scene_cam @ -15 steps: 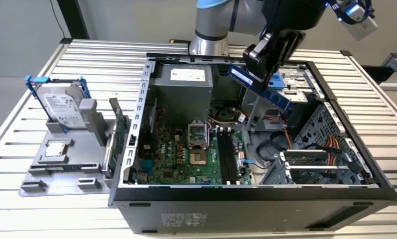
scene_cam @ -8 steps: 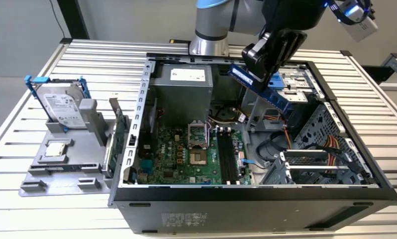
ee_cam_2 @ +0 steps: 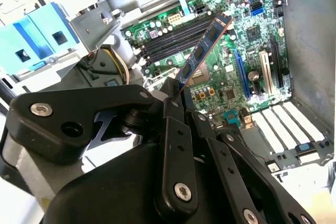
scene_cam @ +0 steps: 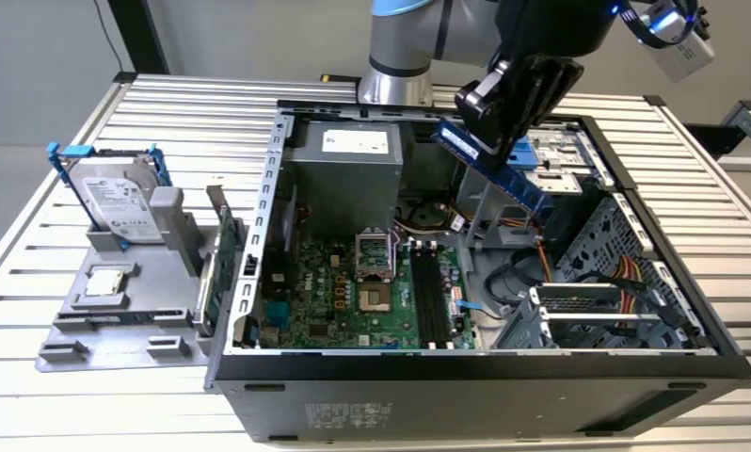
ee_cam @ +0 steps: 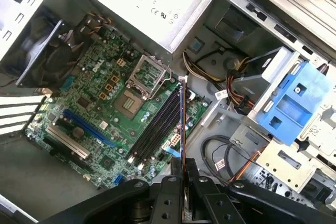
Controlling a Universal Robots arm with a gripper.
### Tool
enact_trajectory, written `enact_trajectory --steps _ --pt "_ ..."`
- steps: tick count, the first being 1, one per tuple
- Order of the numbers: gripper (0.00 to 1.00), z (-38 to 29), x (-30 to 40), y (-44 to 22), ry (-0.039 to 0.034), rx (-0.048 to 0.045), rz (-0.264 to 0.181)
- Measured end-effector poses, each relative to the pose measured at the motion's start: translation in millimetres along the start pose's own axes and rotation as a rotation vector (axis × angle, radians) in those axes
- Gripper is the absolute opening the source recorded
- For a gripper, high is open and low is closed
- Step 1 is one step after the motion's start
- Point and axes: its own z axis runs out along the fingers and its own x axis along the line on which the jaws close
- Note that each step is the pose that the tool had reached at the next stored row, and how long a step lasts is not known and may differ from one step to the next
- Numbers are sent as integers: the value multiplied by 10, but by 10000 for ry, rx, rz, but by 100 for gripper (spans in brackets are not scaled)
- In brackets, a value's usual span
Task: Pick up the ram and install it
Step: 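Insert the ram into the slot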
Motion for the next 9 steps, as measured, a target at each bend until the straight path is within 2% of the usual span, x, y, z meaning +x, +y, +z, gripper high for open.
enact_trajectory --steps 9 --pt "0 0 0 0 -15 -3 540"
